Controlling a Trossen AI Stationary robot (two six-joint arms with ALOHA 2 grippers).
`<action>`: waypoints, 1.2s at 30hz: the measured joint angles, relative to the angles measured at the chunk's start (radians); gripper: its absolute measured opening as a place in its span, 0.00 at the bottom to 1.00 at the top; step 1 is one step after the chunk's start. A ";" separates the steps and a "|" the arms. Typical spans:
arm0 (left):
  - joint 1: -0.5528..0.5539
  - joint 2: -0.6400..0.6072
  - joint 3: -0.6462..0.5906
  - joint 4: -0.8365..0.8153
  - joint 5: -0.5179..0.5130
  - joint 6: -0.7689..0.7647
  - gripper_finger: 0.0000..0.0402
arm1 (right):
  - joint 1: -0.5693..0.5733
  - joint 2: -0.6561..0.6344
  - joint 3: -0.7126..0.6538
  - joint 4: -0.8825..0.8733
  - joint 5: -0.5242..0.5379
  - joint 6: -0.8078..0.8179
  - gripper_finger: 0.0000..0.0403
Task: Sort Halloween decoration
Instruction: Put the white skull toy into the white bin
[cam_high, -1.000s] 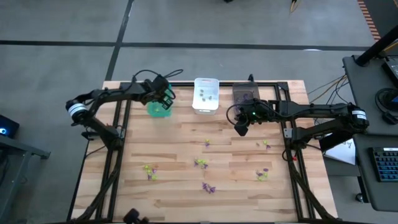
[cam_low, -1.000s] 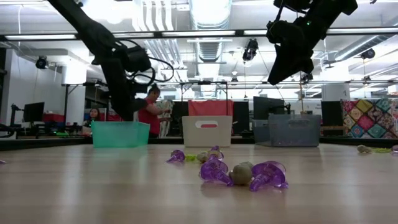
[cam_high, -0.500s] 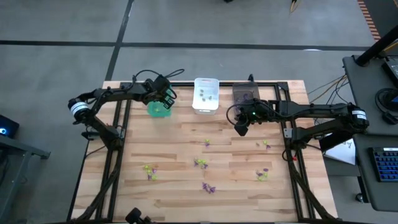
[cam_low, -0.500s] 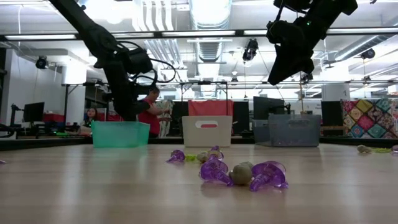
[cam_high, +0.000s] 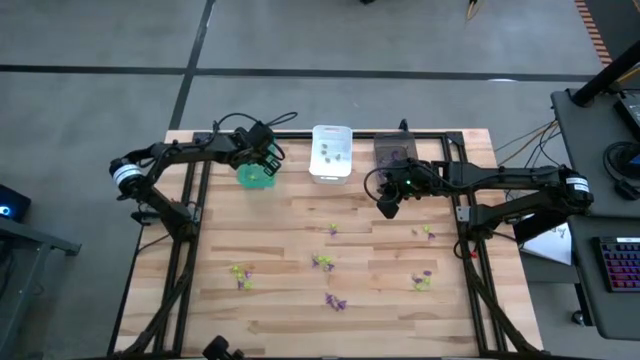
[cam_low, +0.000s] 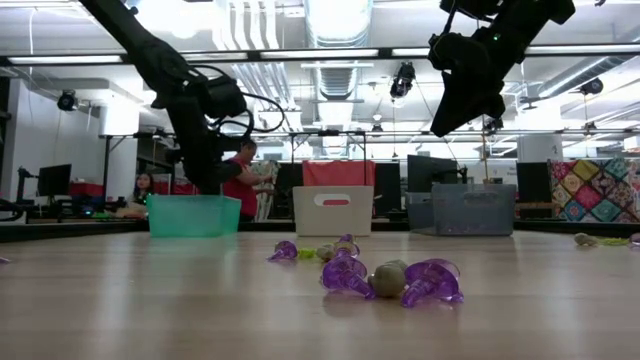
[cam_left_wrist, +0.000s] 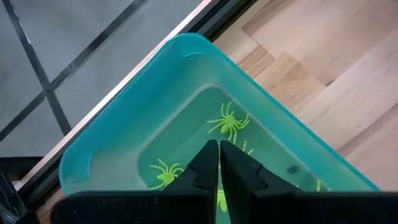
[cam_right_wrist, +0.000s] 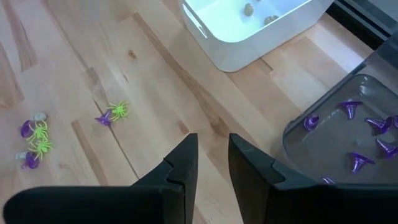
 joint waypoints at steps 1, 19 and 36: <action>-0.002 -0.001 0.000 0.000 0.000 -0.002 0.00 | 0.000 0.000 0.000 0.000 0.000 0.000 0.19; -0.120 -0.211 -0.001 -0.052 0.002 -0.076 0.00 | 0.000 0.000 0.000 0.000 0.000 0.000 0.18; -0.364 -0.301 -0.001 -0.057 0.003 -0.108 0.00 | 0.000 0.000 0.000 -0.005 -0.026 0.072 0.18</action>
